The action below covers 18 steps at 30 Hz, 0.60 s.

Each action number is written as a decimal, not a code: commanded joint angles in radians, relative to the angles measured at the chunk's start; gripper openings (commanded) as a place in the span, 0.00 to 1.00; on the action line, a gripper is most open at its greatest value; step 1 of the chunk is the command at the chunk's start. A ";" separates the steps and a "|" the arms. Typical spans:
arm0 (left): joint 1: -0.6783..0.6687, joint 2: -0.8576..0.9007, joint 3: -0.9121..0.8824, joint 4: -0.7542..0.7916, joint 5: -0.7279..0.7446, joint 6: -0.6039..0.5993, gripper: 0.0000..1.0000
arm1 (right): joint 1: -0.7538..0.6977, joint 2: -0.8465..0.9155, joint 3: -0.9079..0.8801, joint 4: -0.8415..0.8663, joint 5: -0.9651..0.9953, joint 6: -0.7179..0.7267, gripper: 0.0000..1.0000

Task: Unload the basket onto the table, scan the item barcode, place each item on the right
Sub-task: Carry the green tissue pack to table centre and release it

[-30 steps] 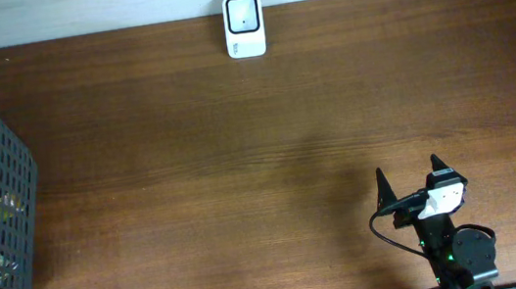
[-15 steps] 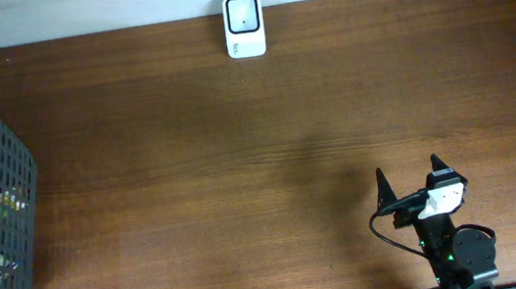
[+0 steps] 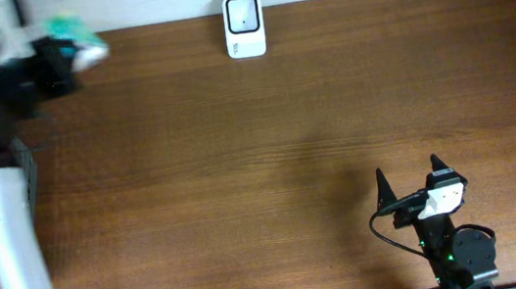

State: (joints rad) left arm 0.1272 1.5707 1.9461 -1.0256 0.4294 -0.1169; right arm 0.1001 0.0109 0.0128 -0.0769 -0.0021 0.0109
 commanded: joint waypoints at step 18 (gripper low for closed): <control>-0.678 0.635 -0.213 0.159 0.135 -0.210 0.00 | 0.005 -0.008 -0.007 -0.003 -0.006 0.000 0.99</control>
State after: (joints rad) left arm -0.5076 2.1529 1.7313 -0.9142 0.4606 -0.2687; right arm 0.1001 0.0109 0.0128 -0.0769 -0.0021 0.0109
